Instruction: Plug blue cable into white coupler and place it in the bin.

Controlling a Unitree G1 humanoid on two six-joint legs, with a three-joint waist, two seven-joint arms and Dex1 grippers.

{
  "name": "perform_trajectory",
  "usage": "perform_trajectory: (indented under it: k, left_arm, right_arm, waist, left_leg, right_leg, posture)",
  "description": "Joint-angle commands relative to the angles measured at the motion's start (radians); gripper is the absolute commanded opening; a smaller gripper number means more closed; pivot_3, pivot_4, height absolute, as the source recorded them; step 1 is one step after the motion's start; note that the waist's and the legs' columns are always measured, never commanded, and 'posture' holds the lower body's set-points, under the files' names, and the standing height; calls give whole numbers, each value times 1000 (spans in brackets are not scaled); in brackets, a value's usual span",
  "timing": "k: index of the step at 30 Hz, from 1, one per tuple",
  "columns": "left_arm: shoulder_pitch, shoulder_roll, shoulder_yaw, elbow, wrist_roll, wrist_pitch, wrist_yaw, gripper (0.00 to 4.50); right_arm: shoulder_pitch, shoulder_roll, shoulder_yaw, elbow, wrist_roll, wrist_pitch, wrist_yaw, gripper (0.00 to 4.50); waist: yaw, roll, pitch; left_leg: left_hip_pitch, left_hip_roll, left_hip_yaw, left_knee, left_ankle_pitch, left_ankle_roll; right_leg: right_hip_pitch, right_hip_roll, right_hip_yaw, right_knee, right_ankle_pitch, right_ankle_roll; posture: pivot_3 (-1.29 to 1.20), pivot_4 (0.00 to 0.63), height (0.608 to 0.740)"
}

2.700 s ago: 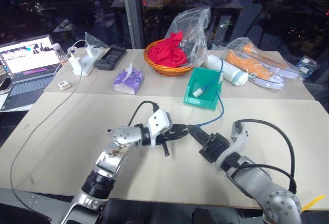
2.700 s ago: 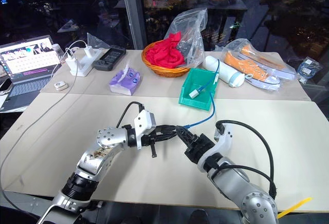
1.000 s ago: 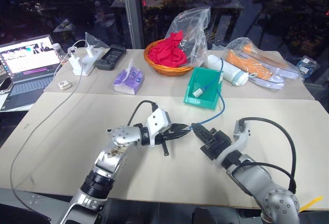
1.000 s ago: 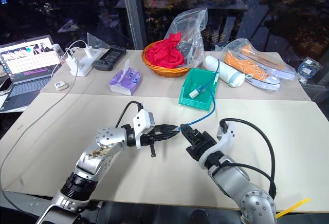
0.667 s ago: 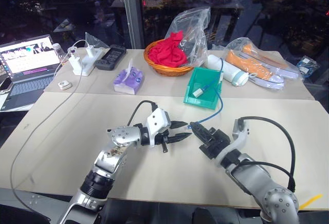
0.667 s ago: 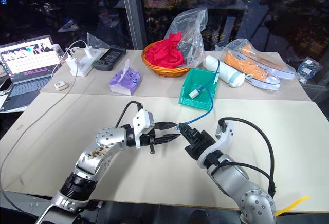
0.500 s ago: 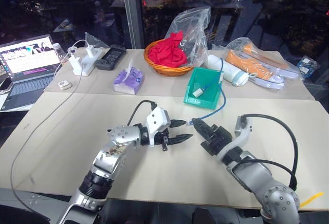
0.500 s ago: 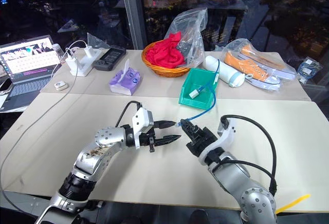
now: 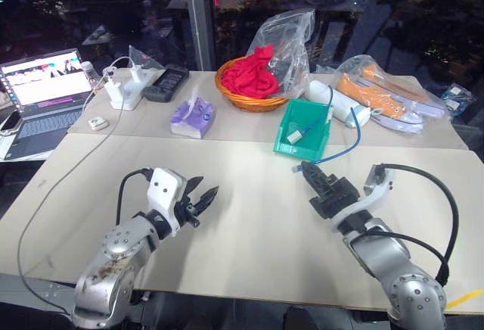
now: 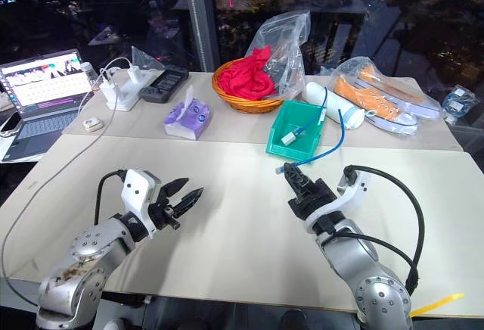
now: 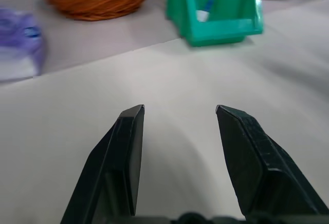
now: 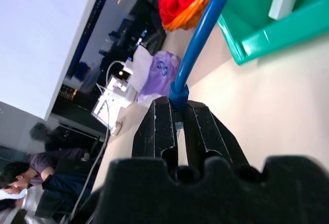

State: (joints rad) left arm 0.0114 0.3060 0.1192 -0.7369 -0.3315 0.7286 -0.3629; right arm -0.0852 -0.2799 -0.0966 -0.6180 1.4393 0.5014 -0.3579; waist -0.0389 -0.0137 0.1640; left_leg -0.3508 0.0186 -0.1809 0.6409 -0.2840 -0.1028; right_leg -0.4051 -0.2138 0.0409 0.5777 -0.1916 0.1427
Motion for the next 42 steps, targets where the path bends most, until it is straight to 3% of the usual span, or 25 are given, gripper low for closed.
perform_trajectory:
  k: [1,5,10,13,17,26,34,36,42]
  left_arm:
    - [58,-76,33,-98,41,61,168,2393]
    - [108,-142,73,-90,85,54,278,2393]
    - [166,-163,105,-34,79,8,284,2393]
    - [164,-146,103,17,87,-25,269,3057]
    - [120,-132,111,152,104,-85,266,4471]
    - [17,-114,100,384,120,-202,243,4471]
    - [-50,-113,89,430,112,-207,241,4471]
    - [-62,-120,89,421,107,-194,248,4060]
    - [-74,-136,76,407,95,-173,251,2004]
  right_arm:
    - [-31,10,-23,14,41,-9,34,0]
    - [-40,21,-19,45,54,-1,47,0]
    - [-52,35,-4,74,65,13,56,0]
    - [-65,40,-2,83,65,18,60,0]
    - [-83,46,-2,95,63,21,63,0]
    - [-86,52,-18,81,65,17,51,0]
    - [-78,56,-24,73,62,16,48,0]
    - [-78,59,-23,72,60,15,46,0]
    - [-88,58,-23,73,53,15,42,0]
  waist:
    - [-3,0,0]
    - [-4,0,0]
    - [-2,0,0]
    - [0,0,0]
    - [0,0,0]
    - [-3,0,0]
    - [-4,0,0]
    - [-5,0,0]
    - [-6,0,0]
  left_leg:
    - [1,0,0,0,0,0]
    - [1,0,0,0,0,0]
    - [0,0,0,0,0,0]
    - [0,0,0,0,0,0]
    - [0,0,0,0,0,0]
    - [0,0,0,0,0,0]
    - [1,0,0,0,0,0]
    - [0,0,0,0,0,0]
    - [0,0,0,0,0,0]
  right_leg:
    - [0,0,0,0,0,0]
    - [0,1,0,1,0,-1]
    - [0,1,0,0,-1,-1]
    - [0,1,0,0,0,-1]
    - [0,1,0,1,-1,-1]
    - [0,1,0,1,-1,-1]
    - [0,1,0,1,-1,-1]
    - [0,1,0,1,-1,-1]
    - [0,1,0,0,-1,-1]
  posture:
    - [0,150,740]
    - [0,150,740]
    - [0,150,740]
    - [0,150,740]
    - [0,150,740]
    - [0,150,740]
    - [0,150,740]
    - [0,150,740]
    - [0,150,740]
